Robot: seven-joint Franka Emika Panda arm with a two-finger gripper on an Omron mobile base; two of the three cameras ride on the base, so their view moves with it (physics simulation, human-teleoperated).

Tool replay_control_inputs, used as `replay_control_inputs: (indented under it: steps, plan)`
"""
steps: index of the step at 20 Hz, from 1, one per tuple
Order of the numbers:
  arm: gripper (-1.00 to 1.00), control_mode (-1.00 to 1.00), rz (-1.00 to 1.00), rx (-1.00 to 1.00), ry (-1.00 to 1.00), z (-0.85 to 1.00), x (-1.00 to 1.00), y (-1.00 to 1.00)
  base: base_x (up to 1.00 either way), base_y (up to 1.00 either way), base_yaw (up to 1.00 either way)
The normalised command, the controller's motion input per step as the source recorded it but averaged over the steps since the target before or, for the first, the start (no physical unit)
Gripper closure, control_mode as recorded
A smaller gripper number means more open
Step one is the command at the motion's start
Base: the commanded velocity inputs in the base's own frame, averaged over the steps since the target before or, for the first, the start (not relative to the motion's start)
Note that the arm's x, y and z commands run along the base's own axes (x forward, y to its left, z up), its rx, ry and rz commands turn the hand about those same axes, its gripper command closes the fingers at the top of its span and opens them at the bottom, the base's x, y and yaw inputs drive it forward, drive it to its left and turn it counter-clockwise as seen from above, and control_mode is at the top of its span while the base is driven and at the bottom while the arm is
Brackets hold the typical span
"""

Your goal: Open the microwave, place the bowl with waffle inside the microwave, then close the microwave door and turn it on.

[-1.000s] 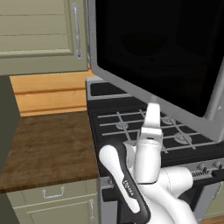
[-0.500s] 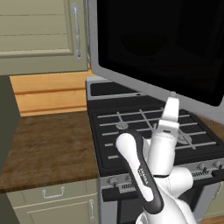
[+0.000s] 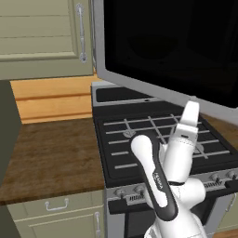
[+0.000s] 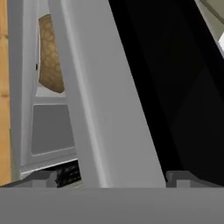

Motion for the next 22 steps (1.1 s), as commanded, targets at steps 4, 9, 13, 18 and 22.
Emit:
replay_control_inputs:
  steps: [4,9,13,18,22]
  plan:
    - [-1.00,-1.00,-0.08,0.03,0.00,0.00,0.27,-0.14,0.00,0.00,0.00]
    - [-1.00,-1.00,-0.09,0.04,0.00,0.00,0.28,-0.15,0.00,0.00,0.00]
    - [-1.00,-1.00,-0.08,0.02,0.03,0.04,0.27,-0.12,0.00,0.00,0.00]
    - [-1.00,-1.00,-0.05,0.02,0.06,0.09,0.28,-0.14,0.00,0.00,0.00]
    - [-1.00,-1.00,0.00,0.07,0.07,0.05,0.35,-0.25,0.00,0.00,0.00]
